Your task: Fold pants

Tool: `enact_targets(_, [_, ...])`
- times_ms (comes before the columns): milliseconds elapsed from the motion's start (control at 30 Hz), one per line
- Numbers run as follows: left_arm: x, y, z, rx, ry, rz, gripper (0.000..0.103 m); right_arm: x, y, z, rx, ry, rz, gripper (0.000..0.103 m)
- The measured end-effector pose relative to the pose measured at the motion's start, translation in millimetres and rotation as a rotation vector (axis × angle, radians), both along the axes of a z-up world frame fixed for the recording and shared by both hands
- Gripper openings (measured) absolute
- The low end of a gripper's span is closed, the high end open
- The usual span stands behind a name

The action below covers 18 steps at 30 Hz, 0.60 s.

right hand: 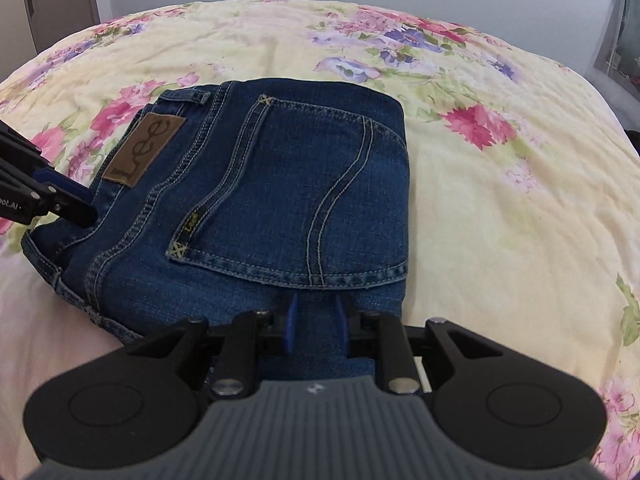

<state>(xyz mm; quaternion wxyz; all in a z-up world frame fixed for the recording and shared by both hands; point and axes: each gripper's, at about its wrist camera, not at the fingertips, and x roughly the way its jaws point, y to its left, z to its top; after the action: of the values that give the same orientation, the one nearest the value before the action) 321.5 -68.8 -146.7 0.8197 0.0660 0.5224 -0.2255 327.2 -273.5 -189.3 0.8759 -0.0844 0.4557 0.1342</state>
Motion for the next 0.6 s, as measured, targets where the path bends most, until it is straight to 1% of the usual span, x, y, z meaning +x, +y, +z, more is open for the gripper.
enact_targets(133, [-1.2,3.4,1.8,-0.021,-0.001,0.018,0.027,3.0,-0.9,-0.2,0.008,0.009,0.002,0.016])
enact_targets(233, [-7.0,8.8,12.3,-0.03,-0.008,0.02,0.027,4.7,-2.1,4.7,0.013,0.019,0.002,0.016])
enact_targets(300, [-13.1,14.0,21.3,-0.031,-0.018,0.014,0.03,4.1,-5.0,11.0,0.03,0.029,-0.01,0.017])
enact_targets(367, [-19.0,23.7,30.5,-0.048,-0.033,0.021,0.038,1.6,-9.0,19.5,0.047,0.031,-0.015,0.023])
enact_targets(400, [-21.2,29.0,35.2,-0.057,-0.042,0.034,0.04,0.4,-10.8,24.2,0.053,0.024,-0.02,0.036])
enact_targets(433, [-22.7,34.2,39.3,-0.065,-0.05,0.046,0.042,-1.6,-13.3,28.9,0.061,0.013,-0.024,0.042])
enact_targets(500, [-23.7,44.8,47.1,-0.08,-0.062,0.078,0.047,-5.4,-18.8,38.2,0.074,-0.006,-0.031,0.042])
enact_targets(600, [-20.8,57.0,55.4,-0.108,-0.065,0.14,0.054,-6.5,-24.9,48.8,0.061,-0.014,-0.052,0.045])
